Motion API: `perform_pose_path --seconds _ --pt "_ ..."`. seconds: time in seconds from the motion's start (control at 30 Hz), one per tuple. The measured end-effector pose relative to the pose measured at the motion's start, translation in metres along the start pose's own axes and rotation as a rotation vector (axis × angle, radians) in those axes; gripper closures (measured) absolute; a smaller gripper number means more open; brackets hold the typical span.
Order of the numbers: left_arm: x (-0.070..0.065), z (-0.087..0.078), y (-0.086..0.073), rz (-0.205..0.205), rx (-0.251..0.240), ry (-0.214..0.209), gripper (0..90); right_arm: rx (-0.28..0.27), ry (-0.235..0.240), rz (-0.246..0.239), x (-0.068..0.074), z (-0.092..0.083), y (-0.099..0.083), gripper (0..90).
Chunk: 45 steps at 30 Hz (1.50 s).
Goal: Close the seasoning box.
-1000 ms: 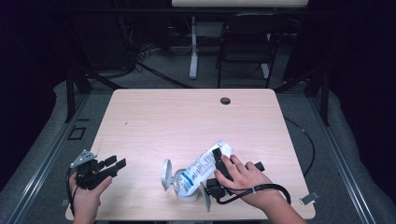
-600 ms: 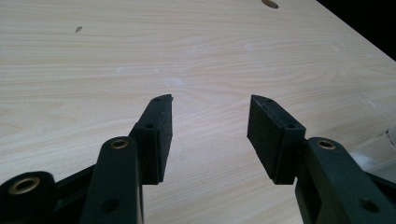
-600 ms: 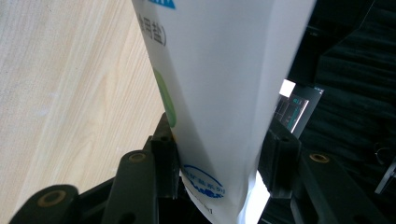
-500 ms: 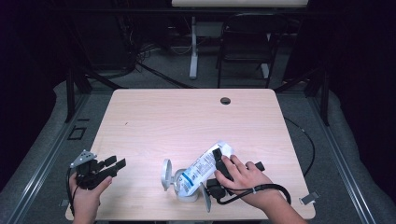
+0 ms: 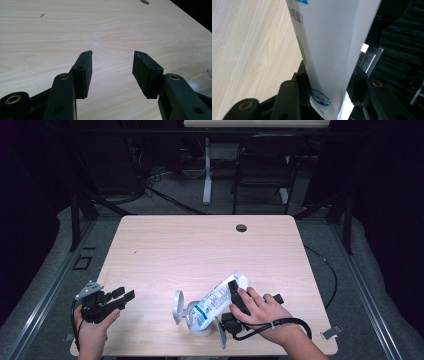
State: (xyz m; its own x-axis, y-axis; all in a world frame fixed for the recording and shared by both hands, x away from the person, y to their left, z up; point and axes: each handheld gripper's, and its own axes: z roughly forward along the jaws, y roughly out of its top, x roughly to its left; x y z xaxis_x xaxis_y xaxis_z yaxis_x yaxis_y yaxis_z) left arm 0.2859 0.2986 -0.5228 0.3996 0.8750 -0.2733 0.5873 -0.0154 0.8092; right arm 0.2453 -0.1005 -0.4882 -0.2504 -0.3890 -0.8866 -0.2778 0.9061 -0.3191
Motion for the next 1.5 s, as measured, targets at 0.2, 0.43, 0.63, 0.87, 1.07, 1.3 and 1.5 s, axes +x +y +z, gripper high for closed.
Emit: perform_pose_path --seconds 0.2,0.43,0.63,0.87,1.07,1.3,1.5 --pt "0.0006 -0.0001 -0.0002 0.000 0.005 0.000 50.8 0.005 -0.002 -0.006 0.0004 -0.0009 0.0005 62.2" --pt "0.0011 -0.0003 -0.0002 0.000 0.008 0.000 50.8 0.003 0.001 -0.005 0.0004 -0.0012 0.0006 64.6" --pt "0.0012 -0.0001 -0.0003 -0.001 0.009 0.001 50.8 0.002 0.001 -0.010 0.0007 -0.0013 0.0006 65.4" --pt "0.0012 -0.0001 -0.0004 -0.001 0.009 0.001 50.7 0.000 -0.002 -0.015 0.0008 -0.0015 0.0006 66.0" --pt "0.0014 -0.0003 -0.0004 -0.001 0.008 0.001 50.8 0.001 -0.011 -0.023 0.0014 -0.0021 0.0006 66.4" --pt "0.0015 -0.0002 -0.0003 -0.001 0.009 0.002 50.8 -0.006 -0.020 -0.038 0.0010 -0.0022 0.0007 66.8" --pt "0.0014 -0.0002 -0.0003 -0.001 0.009 0.001 50.8 -0.011 -0.025 -0.057 0.0004 -0.0025 0.0008 67.4"
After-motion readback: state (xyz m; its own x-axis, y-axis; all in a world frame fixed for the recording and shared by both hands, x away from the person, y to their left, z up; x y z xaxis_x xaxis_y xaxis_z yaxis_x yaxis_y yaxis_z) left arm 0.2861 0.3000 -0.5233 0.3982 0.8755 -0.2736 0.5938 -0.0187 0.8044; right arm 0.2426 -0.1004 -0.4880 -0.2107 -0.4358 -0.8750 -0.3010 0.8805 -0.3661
